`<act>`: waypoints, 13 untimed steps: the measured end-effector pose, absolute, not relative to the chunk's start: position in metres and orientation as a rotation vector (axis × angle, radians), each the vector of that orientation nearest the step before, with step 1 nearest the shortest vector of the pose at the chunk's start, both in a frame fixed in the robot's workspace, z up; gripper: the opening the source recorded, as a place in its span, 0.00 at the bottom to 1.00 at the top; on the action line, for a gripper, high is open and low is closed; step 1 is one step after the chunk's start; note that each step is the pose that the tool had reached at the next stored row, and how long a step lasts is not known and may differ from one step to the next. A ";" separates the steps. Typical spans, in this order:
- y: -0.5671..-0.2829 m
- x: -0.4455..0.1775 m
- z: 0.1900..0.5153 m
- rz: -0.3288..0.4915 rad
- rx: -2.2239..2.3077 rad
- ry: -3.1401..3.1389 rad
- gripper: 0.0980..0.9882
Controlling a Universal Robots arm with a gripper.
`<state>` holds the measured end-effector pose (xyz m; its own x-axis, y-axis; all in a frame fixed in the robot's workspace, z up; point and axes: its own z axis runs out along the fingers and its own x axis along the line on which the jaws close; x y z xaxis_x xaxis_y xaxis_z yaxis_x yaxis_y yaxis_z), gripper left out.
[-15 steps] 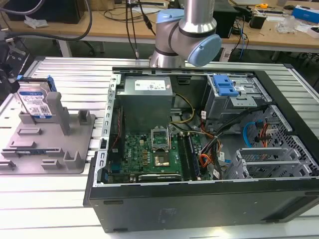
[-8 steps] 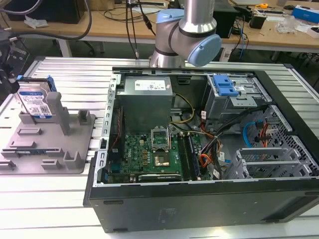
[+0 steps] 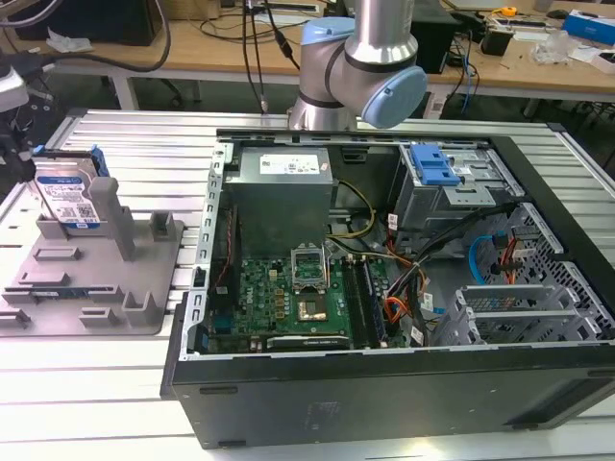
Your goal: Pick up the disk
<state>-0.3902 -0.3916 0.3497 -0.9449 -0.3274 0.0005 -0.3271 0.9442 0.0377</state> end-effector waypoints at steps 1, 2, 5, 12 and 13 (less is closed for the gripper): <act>-0.392 -0.390 0.350 -0.058 0.550 -3.085 0.02; -0.392 -0.390 0.350 -0.058 0.577 -3.080 0.08; -0.391 -0.390 0.351 -0.057 0.752 -3.040 0.36; -0.391 -0.390 0.351 -0.055 1.063 -2.942 0.50; -0.391 -0.390 0.351 -0.055 1.115 -2.921 0.50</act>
<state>-0.3902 -0.3915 0.3505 -0.7457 -0.6663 0.0007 -0.6658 0.7451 0.0378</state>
